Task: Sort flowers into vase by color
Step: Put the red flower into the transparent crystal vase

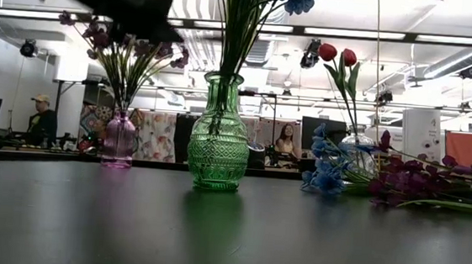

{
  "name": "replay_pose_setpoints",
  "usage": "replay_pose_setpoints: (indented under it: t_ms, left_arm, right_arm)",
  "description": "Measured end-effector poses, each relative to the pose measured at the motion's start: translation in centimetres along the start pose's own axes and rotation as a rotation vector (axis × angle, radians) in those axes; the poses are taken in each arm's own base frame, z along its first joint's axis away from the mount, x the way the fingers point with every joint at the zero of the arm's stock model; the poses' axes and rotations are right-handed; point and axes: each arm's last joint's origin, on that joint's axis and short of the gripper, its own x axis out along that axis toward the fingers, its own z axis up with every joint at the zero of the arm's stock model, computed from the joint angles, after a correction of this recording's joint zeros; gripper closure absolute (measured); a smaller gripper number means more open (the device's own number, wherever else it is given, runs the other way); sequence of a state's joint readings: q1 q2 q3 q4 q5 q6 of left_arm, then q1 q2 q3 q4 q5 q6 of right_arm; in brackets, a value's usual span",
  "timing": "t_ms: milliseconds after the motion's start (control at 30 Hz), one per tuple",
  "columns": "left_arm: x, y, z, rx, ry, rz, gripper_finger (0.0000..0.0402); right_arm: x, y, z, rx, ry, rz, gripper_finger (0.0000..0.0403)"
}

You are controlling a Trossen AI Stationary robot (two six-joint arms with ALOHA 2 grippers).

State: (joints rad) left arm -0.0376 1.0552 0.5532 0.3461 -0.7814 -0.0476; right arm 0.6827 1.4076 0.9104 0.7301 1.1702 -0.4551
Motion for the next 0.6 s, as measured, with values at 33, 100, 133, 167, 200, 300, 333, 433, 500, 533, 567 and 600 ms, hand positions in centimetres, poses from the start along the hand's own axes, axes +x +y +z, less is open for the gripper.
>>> replay_pose_setpoints:
  t_ms: [33, 100, 133, 167, 200, 300, 333, 433, 500, 533, 567, 600]
  left_arm:
    - [-0.1, 0.1, 1.0, 0.008, -0.012, 0.006, 0.0402]
    - [-0.3, 0.2, 2.9, 0.047, -0.024, 0.028, 0.0402]
    - [-0.4, 0.3, 3.8, 0.072, -0.028, 0.040, 0.0402]
    - [-0.4, 0.3, 4.9, 0.102, -0.032, 0.050, 0.0402]
    - [-0.6, 0.4, 6.0, 0.126, -0.036, 0.063, 0.0402]
    - [-1.1, 0.7, 9.5, 0.152, -0.080, 0.056, 0.0402]
    - [-1.4, 0.7, 10.6, 0.151, -0.106, 0.019, 0.0402]
    - [-2.4, 0.6, 13.2, 0.121, -0.192, -0.137, 0.0402]
    - [-3.1, 0.5, 14.0, 0.099, -0.235, -0.233, 0.0401]
    - [-3.4, 0.4, 14.1, 0.091, -0.250, -0.282, 0.0401]
    - [-3.7, 0.2, 14.1, 0.090, -0.258, -0.326, 0.0401]
    - [-4.0, 0.0, 14.0, 0.087, -0.262, -0.367, 0.0401]
  right_arm:
    - [0.0, 0.0, 0.0, 0.001, 0.000, 0.000, 0.0080]
    - [0.0, 0.0, 0.0, 0.001, 0.000, 0.000, 0.0080]
    - [0.0, 0.0, 0.0, 0.001, 0.000, 0.000, 0.0080]
    - [0.0, 0.0, 0.0, 0.001, 0.000, 0.000, 0.0080]
    - [0.0, 0.0, 0.0, 0.000, 0.000, 0.000, 0.0080]
    - [0.0, 0.0, 0.0, -0.005, 0.000, 0.000, 0.0080]
    - [0.0, 0.0, 0.0, -0.014, 0.000, 0.000, 0.0080]
    - [-0.1, 0.0, 0.0, -0.046, -0.001, 0.002, 0.0080]
    - [-0.4, 0.0, 0.2, -0.054, -0.003, 0.007, 0.0080]
    - [-0.6, 0.0, 0.3, -0.053, -0.007, 0.012, 0.0080]
    - [-0.8, 0.0, 0.4, -0.056, -0.010, 0.019, 0.0080]
    - [-1.1, 0.1, 0.5, -0.066, -0.016, 0.029, 0.0080]
